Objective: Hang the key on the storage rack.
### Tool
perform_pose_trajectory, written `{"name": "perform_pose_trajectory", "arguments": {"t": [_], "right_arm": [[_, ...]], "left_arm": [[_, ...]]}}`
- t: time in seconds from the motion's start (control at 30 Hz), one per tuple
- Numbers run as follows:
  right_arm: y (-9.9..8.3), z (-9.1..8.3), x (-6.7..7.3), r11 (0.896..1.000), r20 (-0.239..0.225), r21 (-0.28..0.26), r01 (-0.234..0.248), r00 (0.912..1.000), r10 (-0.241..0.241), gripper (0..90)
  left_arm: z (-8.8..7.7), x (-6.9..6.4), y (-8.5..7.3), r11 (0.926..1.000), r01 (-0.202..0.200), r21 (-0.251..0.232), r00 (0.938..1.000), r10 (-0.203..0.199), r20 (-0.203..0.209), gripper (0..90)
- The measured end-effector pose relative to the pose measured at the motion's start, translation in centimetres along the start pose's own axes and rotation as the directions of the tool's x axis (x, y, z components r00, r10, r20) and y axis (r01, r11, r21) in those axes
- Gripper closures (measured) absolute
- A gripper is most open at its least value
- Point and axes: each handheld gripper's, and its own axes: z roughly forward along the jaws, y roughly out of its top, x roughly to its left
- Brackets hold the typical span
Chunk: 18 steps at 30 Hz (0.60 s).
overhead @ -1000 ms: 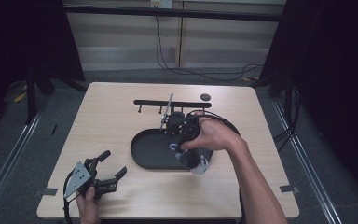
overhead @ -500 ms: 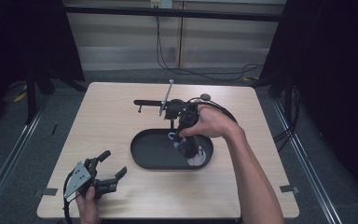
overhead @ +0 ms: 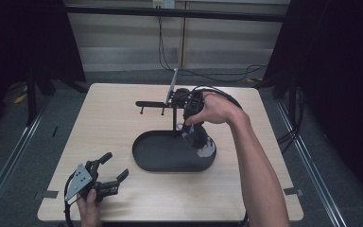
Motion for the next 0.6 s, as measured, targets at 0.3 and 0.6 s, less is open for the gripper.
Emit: {"name": "perform_pose_trajectory", "arguments": {"t": [0.3,0.6], "right_arm": [[0.3,-0.4,-1.2,0.999,0.030,0.031,-0.017,0.9994,0.016,87.1],[0.6,-0.3,-2.5,0.999,0.041,0.043,-0.028,0.9988,0.027,87.2]], "left_arm": [[0.0,0.0,0.0,1.0000,0.002,-0.008,1.0000,-0.002,0.000,15.2],[0.0,0.0,0.0,0.9999,0.004,-0.010,1.0000,-0.004,0.002,15.2]]}}
